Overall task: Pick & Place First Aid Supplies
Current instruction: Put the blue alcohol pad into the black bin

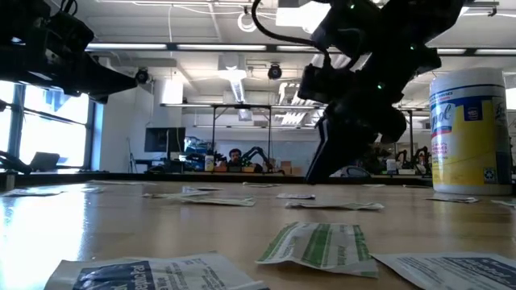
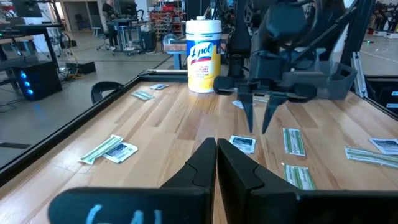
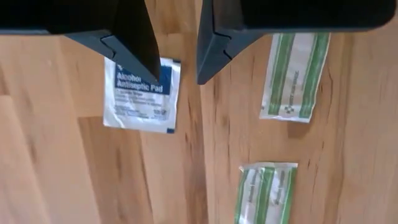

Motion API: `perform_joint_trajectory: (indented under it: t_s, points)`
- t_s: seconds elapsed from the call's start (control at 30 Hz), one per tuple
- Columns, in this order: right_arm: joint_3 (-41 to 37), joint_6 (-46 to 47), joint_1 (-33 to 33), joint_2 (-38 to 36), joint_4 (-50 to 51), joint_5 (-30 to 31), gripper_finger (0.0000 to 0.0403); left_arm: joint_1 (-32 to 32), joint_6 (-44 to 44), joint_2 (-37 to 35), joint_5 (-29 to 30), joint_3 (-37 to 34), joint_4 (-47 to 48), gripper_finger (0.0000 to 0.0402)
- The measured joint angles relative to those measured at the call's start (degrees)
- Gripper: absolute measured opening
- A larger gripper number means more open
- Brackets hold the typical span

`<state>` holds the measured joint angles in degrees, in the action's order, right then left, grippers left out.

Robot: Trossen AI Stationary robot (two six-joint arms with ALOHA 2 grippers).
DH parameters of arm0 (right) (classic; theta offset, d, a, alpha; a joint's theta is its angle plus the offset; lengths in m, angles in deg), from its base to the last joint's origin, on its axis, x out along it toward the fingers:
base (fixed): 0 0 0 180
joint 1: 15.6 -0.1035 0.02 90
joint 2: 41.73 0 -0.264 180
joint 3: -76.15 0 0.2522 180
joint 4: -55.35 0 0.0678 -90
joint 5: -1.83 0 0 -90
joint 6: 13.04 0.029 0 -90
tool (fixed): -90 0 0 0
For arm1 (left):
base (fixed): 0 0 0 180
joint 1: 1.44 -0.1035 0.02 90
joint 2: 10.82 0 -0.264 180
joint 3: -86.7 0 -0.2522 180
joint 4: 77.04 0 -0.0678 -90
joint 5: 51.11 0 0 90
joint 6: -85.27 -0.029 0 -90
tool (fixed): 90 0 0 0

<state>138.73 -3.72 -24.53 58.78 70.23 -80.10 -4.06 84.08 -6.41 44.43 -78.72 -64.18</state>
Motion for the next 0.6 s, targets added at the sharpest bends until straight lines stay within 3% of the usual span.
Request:
perform_joint_trajectory:
  t_s: [0.23,0.6]
  points:
    - [0.1,-2.8,0.2,3.8,-3.1,0.6,0.0094,0.0,0.0,0.0,0.0,0.0,0.0,0.0012]
    - [0.2,2.3,2.2,4.0,-0.4,0.4,0.0078,0.0,0.0,0.0,0.0,0.0,0.0,0.0012]
